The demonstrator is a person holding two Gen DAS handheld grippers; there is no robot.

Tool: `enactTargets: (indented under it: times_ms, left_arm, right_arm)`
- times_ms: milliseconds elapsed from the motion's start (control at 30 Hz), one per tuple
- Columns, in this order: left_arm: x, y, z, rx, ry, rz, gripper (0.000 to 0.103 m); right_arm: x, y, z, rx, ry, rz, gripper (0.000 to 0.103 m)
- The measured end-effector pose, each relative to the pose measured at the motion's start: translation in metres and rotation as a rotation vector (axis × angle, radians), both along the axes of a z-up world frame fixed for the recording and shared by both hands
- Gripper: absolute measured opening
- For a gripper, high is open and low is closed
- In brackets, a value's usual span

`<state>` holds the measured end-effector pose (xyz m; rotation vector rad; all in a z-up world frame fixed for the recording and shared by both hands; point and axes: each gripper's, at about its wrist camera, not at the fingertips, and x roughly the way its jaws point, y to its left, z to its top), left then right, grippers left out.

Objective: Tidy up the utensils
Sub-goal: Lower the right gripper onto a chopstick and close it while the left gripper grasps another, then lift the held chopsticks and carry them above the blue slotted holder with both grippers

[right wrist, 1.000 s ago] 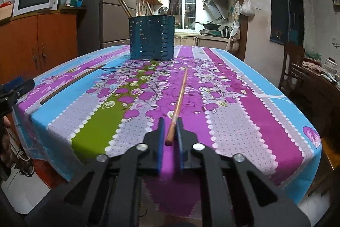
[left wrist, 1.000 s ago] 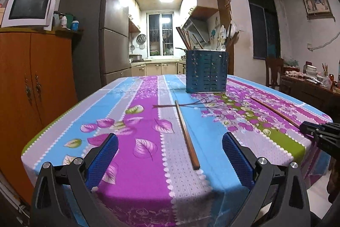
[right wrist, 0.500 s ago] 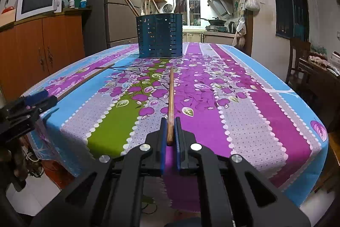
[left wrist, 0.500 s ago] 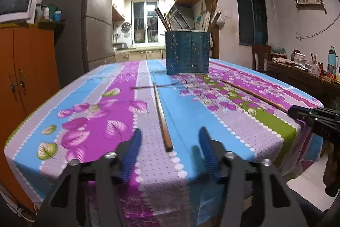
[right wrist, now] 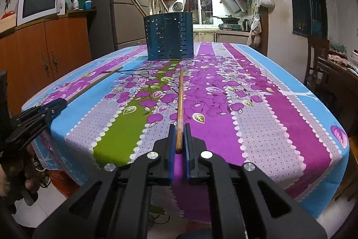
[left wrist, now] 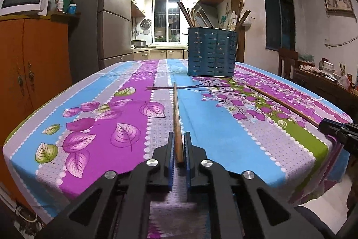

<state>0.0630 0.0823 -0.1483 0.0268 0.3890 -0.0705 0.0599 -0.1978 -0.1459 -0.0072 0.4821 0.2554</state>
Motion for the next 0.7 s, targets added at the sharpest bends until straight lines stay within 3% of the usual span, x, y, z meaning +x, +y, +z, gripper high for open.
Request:
enactTargets:
  times_ms: [533,700]
  left_arm:
    - [-0.0092,0.0001,-0.0071,0.024,-0.066,-0.008,0.010]
    - [-0.0079,-0.0027,-0.0025,0.026,-0.044,-0.008,0.008]
  right_arm:
    - [-0.0050,0.0011,-0.0039,-0.027,-0.045,0.011,0.006]
    - [-0.0055,-0.0008,-0.0039,-0.005,-0.053,0.003,0.005]
